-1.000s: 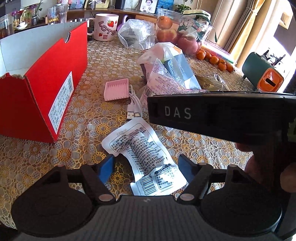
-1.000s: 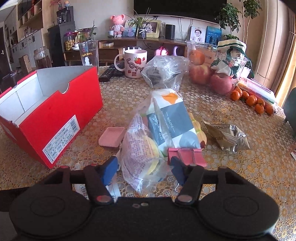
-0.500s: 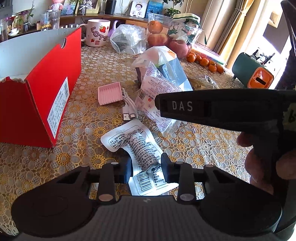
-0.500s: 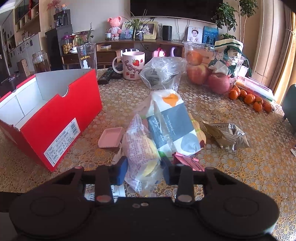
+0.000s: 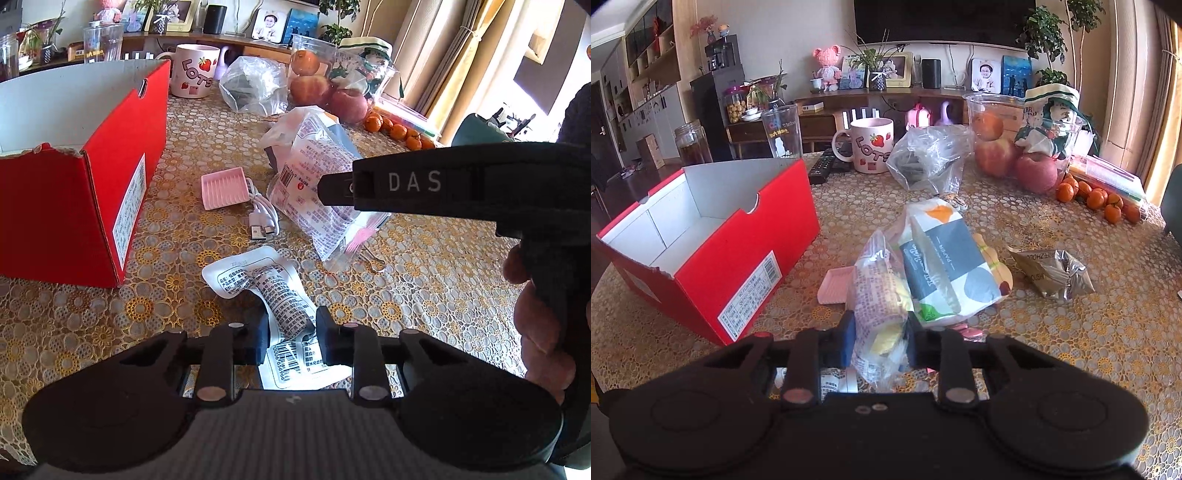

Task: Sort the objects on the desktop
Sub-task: 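Close the left gripper on the white sachet while the right gripper grasps the bread bag, then lift the white sachet with the left gripper while the right gripper lifts the bread bag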

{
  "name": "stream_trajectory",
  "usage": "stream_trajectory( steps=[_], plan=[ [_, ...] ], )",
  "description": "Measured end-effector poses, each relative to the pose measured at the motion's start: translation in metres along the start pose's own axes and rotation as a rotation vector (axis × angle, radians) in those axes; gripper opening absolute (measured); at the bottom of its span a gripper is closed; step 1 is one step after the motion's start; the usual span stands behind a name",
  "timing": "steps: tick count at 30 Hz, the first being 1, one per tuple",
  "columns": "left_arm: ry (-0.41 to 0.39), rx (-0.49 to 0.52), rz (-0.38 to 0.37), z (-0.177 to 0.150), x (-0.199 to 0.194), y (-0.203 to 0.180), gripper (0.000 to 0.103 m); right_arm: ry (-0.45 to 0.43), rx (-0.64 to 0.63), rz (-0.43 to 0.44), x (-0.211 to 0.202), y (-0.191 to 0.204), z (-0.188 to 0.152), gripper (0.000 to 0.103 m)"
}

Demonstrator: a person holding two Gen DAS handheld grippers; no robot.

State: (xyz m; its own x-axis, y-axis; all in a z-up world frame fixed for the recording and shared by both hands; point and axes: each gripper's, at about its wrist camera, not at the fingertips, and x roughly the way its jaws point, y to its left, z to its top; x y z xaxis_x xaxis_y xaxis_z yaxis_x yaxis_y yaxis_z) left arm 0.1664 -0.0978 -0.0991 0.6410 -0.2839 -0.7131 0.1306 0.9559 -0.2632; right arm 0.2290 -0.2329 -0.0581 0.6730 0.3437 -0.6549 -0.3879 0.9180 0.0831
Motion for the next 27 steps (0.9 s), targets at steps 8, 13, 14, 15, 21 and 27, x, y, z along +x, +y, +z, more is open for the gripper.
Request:
stream_trajectory(
  steps=[8, 13, 14, 15, 21, 27],
  plan=[
    [-0.022, -0.015, -0.028, -0.001, -0.011, 0.003, 0.02, -0.006, 0.02, -0.006, -0.015, -0.001, -0.003, 0.026],
    [-0.035, -0.018, -0.04, -0.001, -0.021, 0.005, 0.016, -0.018, 0.024, -0.016, -0.027, -0.002, -0.004, 0.026],
    [-0.037, -0.019, -0.045, -0.001, -0.022, 0.005, 0.015, -0.022, 0.025, -0.018, -0.03, -0.003, -0.004, 0.026],
    [-0.04, -0.02, -0.051, -0.001, -0.024, 0.005, 0.015, -0.026, 0.025, -0.021, -0.033, -0.003, -0.004, 0.026],
    [-0.074, -0.023, -0.08, 0.006, -0.034, 0.006, 0.001, -0.037, 0.026, -0.035, -0.041, -0.002, -0.002, 0.026],
    [-0.099, -0.002, -0.087, 0.019, -0.038, 0.006, 0.0, -0.048, 0.02, -0.042, -0.046, -0.002, 0.001, 0.026]
  ],
)
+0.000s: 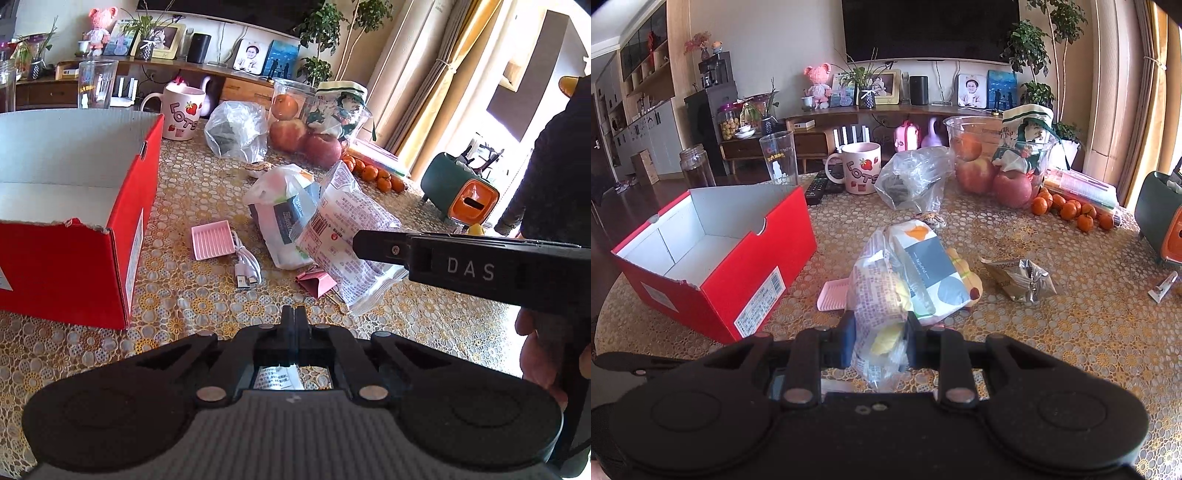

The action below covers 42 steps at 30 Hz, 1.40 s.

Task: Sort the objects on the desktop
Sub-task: 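Lift the white sachet with the left gripper while the right gripper lifts the bread bag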

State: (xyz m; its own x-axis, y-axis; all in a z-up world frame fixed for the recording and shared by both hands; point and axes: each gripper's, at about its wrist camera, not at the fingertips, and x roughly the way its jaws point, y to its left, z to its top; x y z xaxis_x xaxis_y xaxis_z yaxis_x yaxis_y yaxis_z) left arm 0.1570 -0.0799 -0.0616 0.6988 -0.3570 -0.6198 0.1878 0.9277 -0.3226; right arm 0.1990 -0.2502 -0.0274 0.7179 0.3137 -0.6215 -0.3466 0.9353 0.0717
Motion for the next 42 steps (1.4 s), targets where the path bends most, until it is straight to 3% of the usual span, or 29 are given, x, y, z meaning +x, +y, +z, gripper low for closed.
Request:
stream_trajectory(
  steps=[6, 16, 18, 19, 20, 21, 22, 30, 42],
  plan=[
    [0.034, -0.023, -0.013, 0.001, 0.002, 0.014, 0.0, 0.013, 0.007, -0.004, 0.001, -0.005, -0.004, 0.026],
    [0.158, -0.025, 0.064, -0.013, 0.004, 0.012, 0.005, 0.024, 0.008, 0.002, -0.001, -0.008, -0.017, 0.026],
    [0.173, -0.039, 0.066, -0.018, 0.006, 0.013, 0.018, 0.024, 0.011, 0.003, -0.002, -0.01, -0.02, 0.026],
    [0.176, -0.046, 0.064, -0.02, 0.007, 0.013, 0.037, 0.024, 0.013, 0.003, -0.003, -0.011, -0.022, 0.026],
    [0.18, -0.056, 0.063, -0.021, 0.008, 0.013, 0.063, 0.023, 0.016, 0.004, -0.004, -0.013, -0.023, 0.026],
    [0.177, -0.062, 0.069, -0.022, 0.008, 0.012, 0.072, 0.023, 0.019, 0.004, -0.004, -0.014, -0.024, 0.026],
    [0.168, -0.058, 0.081, -0.024, 0.008, 0.01, 0.074, 0.022, 0.022, 0.004, -0.004, -0.015, -0.025, 0.026],
    [0.222, -0.081, 0.17, -0.029, 0.028, -0.004, 0.074, 0.021, 0.037, 0.006, -0.004, -0.025, -0.032, 0.026],
    [0.2, -0.001, 0.284, -0.036, 0.048, -0.029, 0.073, 0.036, 0.065, 0.005, 0.001, -0.035, -0.041, 0.026]
  ],
)
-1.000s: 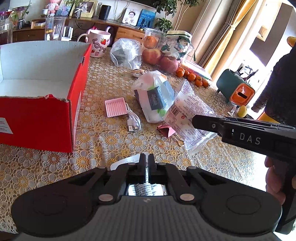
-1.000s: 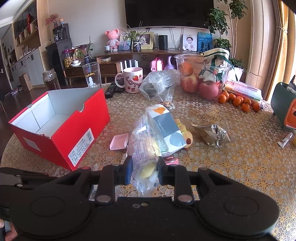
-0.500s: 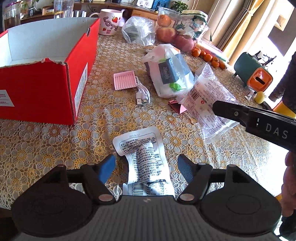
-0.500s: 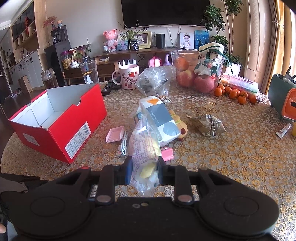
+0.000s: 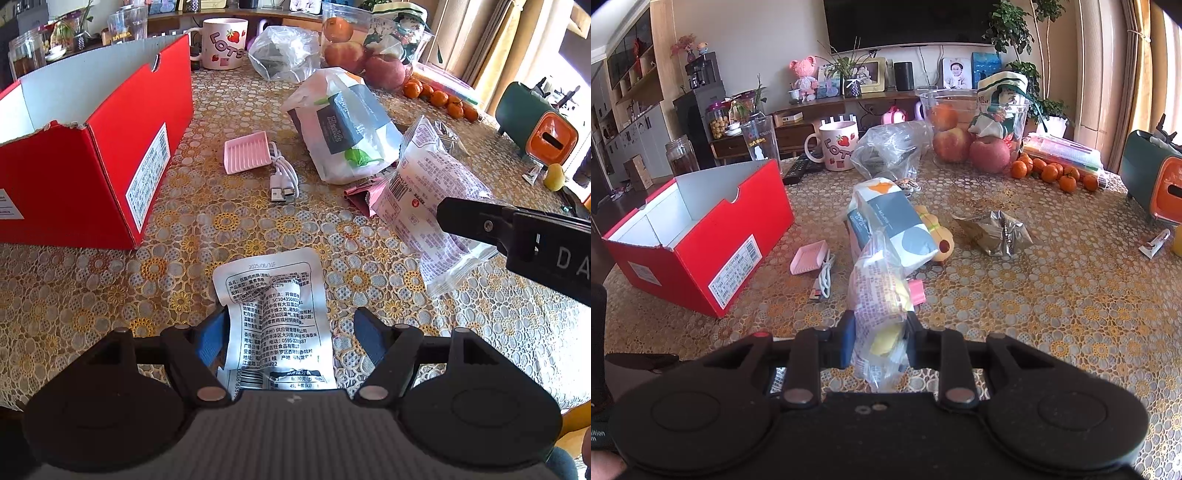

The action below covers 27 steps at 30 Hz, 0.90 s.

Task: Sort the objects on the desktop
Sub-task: 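Lift the white sachet with the left gripper while the right gripper lifts the bread bag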

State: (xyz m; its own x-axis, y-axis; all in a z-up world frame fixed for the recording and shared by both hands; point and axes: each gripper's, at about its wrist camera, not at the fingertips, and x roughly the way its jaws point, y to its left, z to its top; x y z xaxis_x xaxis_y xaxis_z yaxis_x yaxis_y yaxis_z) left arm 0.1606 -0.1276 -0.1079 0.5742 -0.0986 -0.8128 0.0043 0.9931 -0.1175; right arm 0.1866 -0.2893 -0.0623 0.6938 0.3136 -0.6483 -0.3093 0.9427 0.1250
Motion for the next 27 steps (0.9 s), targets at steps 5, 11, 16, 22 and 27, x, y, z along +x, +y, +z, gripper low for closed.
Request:
stream_trajectory(
  steps=[5, 11, 16, 22, 27],
  plan=[
    [-0.029, 0.06, 0.021, -0.003, -0.001, 0.0, 0.055, 0.007, 0.011, 0.002, 0.003, -0.001, -0.004, 0.026],
    [-0.047, 0.065, -0.016, -0.005, -0.003, 0.004, 0.053, 0.009, 0.012, 0.002, 0.003, -0.001, -0.004, 0.026],
    [-0.066, 0.068, -0.043, -0.006, -0.008, 0.006, 0.051, 0.012, 0.014, -0.003, 0.003, -0.001, -0.005, 0.026],
    [-0.097, 0.066, -0.064, -0.002, -0.015, 0.008, 0.051, 0.008, 0.018, -0.006, 0.001, -0.001, -0.004, 0.026],
    [-0.125, 0.057, -0.087, 0.006, -0.029, 0.011, 0.051, 0.005, 0.013, -0.004, -0.002, 0.001, -0.002, 0.026]
  ],
)
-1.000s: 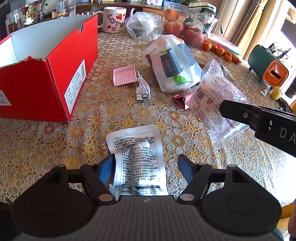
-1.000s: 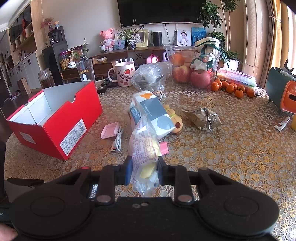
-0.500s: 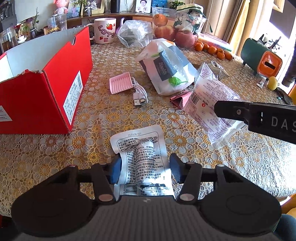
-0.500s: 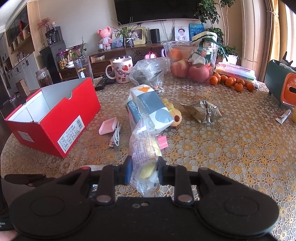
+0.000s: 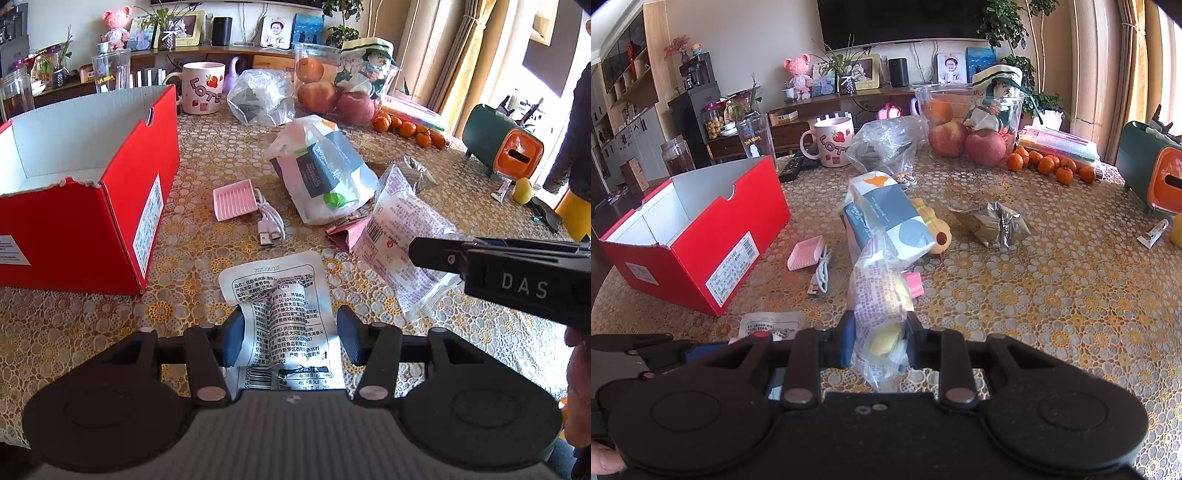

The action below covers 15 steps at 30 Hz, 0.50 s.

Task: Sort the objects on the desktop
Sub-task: 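Lift the white sachet with the left gripper while the right gripper lifts the bread bag, then carry both items into the red box and open both grippers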

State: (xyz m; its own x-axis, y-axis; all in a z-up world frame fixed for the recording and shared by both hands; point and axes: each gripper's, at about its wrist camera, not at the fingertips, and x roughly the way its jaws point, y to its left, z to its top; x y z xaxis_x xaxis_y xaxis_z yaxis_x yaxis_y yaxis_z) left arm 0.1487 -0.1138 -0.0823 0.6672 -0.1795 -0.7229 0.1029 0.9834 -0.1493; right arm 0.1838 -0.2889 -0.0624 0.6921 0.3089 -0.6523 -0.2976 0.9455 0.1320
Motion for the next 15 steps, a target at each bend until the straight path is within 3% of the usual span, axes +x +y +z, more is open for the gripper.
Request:
stream_trajectory(
  steps=[15],
  plan=[
    [-0.085, 0.008, -0.052, 0.047, -0.057, 0.018, 0.051, -0.035, -0.043, 0.023, -0.029, 0.025, 0.029, 0.026]
  ],
)
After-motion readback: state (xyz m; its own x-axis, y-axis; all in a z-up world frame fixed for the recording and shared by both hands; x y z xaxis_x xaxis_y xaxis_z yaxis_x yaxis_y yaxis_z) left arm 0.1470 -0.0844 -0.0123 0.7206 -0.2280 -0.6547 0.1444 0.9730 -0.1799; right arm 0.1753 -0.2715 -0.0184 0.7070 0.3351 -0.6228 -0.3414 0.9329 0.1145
